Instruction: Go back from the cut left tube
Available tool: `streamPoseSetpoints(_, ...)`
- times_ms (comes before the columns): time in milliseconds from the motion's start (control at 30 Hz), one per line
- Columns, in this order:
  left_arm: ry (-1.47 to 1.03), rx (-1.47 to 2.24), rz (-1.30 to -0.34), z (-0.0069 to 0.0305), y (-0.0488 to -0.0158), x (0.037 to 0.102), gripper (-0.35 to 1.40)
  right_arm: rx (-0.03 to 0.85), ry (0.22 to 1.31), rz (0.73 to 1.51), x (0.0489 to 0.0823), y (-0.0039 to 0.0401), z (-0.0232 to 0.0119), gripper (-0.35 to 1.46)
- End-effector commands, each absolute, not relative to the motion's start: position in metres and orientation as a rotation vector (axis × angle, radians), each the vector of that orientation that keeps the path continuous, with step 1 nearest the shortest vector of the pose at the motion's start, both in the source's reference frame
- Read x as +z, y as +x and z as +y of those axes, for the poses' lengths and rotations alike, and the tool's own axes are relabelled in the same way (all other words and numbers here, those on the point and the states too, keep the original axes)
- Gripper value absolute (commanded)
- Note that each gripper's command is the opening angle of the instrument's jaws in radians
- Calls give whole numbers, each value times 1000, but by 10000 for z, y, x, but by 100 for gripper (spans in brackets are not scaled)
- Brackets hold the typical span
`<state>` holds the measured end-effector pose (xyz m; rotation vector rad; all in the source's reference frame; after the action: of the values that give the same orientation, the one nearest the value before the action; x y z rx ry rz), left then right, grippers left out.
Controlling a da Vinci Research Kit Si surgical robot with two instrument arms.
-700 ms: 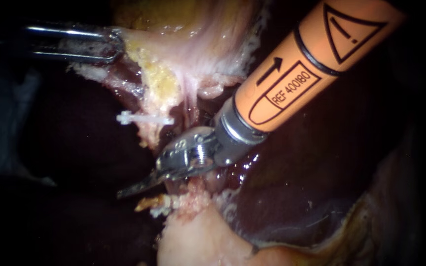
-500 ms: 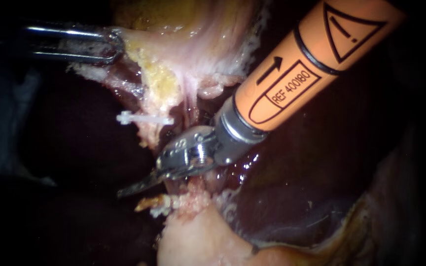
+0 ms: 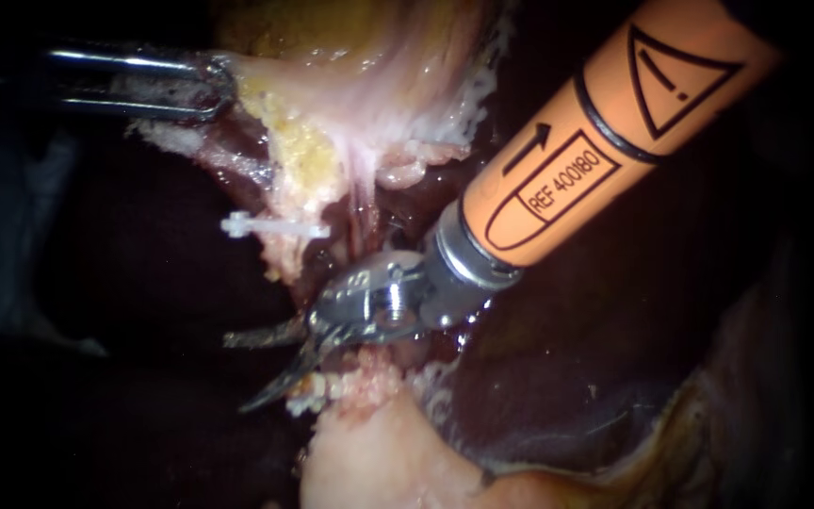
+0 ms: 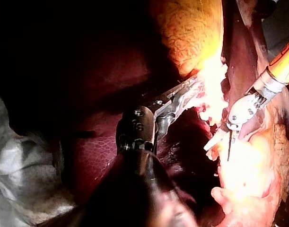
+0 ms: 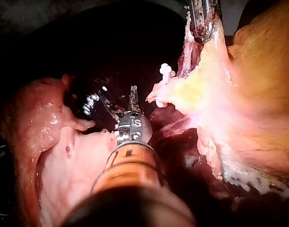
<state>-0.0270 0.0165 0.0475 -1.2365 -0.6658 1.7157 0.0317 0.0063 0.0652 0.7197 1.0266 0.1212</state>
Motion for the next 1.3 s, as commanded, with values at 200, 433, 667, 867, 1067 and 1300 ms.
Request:
streamPoseSetpoints(200, -1237, 1716, -669, 166, -268, 477, -35, 195, 562, 1027, 629, 274, 63, 143)
streamPoseSetpoints(433, -1237, 1717, -669, 166, -267, 478, -35, 210, 374, 999, 599, 202, 73, 145)
streamPoseSetpoints(667, -1237, 1717, -669, 166, -266, 478, -35, 247, 296, 958, 586, 129, 88, 145)
streamPoseSetpoints(867, -1237, 1717, -669, 167, -266, 479, -35, 267, 275, 934, 583, 91, 98, 145)
streamPoseSetpoints(1067, -1238, 1718, -669, 167, -266, 480, -35, 261, 304, 940, 583, 82, 103, 145)
streamPoseSetpoints(1300, -1240, 1722, -659, 164, -272, 495, -35, 256, 301, 940, 583, 82, 103, 145)
